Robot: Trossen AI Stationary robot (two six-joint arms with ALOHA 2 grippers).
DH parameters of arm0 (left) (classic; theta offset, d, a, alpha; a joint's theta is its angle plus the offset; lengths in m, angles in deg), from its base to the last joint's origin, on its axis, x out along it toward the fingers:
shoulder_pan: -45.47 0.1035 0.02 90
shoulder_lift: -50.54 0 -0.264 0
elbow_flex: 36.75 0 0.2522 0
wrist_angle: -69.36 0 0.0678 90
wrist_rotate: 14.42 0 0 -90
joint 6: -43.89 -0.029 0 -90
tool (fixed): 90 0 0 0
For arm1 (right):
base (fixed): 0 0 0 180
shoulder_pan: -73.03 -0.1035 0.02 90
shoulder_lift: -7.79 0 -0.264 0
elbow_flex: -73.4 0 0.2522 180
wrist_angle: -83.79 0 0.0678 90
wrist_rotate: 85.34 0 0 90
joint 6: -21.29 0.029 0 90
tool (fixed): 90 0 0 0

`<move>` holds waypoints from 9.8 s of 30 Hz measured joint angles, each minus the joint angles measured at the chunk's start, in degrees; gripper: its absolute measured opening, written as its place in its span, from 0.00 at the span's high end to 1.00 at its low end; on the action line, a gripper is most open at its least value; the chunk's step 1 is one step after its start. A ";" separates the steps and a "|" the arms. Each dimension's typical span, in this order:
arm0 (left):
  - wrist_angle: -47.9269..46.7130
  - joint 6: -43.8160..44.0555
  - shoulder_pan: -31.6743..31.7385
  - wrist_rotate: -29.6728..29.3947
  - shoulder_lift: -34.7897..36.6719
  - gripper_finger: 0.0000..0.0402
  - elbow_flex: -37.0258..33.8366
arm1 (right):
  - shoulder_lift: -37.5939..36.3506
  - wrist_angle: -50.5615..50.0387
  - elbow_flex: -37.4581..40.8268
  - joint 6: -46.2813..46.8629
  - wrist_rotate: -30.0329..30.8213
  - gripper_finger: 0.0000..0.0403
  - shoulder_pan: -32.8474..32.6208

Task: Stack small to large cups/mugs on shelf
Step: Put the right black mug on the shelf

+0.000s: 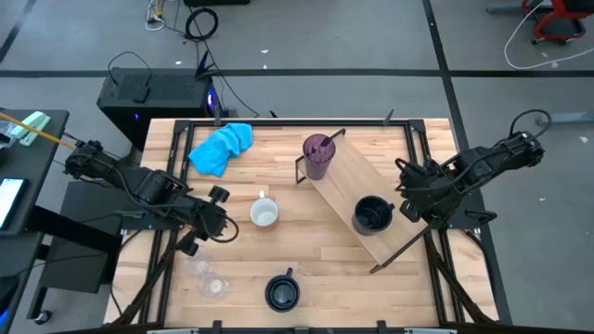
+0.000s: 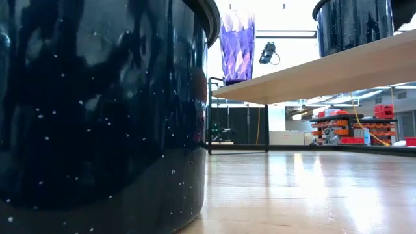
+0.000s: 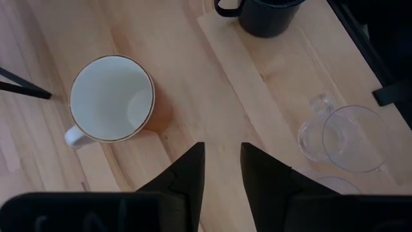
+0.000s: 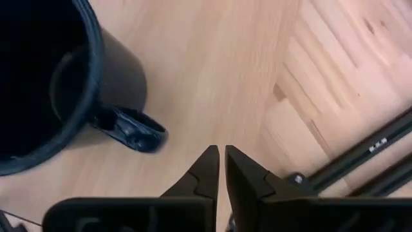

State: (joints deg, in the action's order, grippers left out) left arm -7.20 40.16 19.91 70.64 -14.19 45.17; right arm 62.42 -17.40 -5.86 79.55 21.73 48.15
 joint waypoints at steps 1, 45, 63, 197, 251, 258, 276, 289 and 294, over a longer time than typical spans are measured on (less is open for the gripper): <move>0.00 -0.07 0.00 0.01 0.00 0.73 0.00 | 0.00 0.61 0.75 -0.44 0.01 0.92 0.00; 5.27 -2.92 0.00 -0.67 0.00 0.73 0.00 | 0.07 12.10 4.10 -1.32 -7.51 0.99 -0.07; 5.18 -1.79 0.00 -0.65 0.00 0.73 0.00 | 0.20 17.42 4.09 7.91 -10.66 0.98 -8.19; 8.28 10.65 -12.68 -8.32 -4.94 0.72 -3.10 | 47.95 5.91 -39.17 -20.58 2.34 0.80 -2.82; 11.82 16.00 -12.52 -13.24 -4.98 0.72 -3.10 | 29.52 8.53 -17.64 -17.74 8.51 0.97 -4.87; 11.80 16.00 -12.52 -13.13 -4.98 0.72 -3.10 | 28.87 10.46 -20.66 -14.72 8.25 0.98 -4.03; 11.43 16.66 -12.57 -11.71 -4.96 0.73 -3.10 | 24.58 -2.52 -26.63 3.23 2.31 0.99 -4.55; 12.10 16.62 -12.55 -11.73 -4.96 0.73 -3.10 | 22.10 -2.59 -26.63 3.41 5.10 0.99 -4.51; 12.52 19.53 -12.55 -11.73 -4.96 0.73 -3.10 | 22.12 -2.59 -26.61 3.52 5.15 0.99 -4.27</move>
State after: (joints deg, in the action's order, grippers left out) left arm 5.32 59.69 7.36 58.91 -19.15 42.07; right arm 84.54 -19.99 -32.47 83.08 26.88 43.88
